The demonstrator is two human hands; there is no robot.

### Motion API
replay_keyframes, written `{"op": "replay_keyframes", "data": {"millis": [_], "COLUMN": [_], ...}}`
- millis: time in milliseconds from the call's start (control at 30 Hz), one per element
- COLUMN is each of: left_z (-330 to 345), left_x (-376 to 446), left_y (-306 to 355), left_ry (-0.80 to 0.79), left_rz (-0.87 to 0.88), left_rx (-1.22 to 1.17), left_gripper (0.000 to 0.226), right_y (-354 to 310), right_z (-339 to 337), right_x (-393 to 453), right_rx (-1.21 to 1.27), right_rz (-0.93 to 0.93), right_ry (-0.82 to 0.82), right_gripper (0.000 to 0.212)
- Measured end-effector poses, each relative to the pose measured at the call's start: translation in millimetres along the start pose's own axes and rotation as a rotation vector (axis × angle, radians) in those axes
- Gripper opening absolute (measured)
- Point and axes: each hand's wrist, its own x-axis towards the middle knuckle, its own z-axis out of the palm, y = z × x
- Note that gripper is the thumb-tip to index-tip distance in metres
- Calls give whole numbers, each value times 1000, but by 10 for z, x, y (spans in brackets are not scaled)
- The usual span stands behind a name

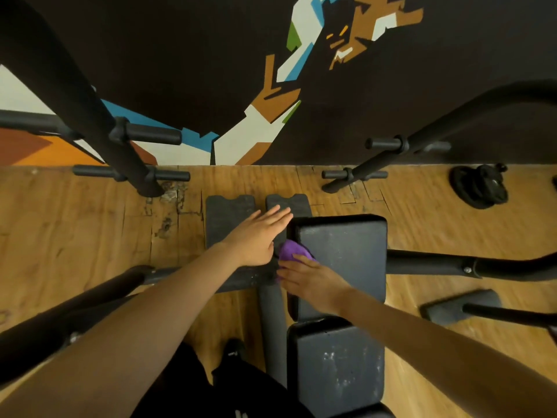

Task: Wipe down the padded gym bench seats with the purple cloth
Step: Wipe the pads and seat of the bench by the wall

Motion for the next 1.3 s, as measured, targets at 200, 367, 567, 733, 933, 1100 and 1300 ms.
{"op": "replay_keyframes", "data": {"millis": [200,367,567,733,933,1100,1300], "left_z": [-59,-105,-152,-89,14,27,51], "left_x": [176,228,404,565,520,467,481], "left_y": [105,95,30,122,224,367,447], "left_ry": [-44,-105,-141,-208,-135,-115,-71], "left_rz": [70,156,309,254,157,79,84], "left_rx": [80,231,413,337,333,388,625], "left_gripper": [72,72,59,64,65,64,64], "right_y": [50,-456,-692,-633,-771,-1060,-1226], "right_z": [-114,355,408,355,590,779,843], "right_x": [187,-42,-39,252,72,-277,-157], "right_rx": [30,141,220,175,175,225,356], "right_rz": [224,212,420,548,526,518,613], "right_ry": [72,-62,291,365,431,482,589], "right_gripper": [44,65,34,42,36,44,36]}}
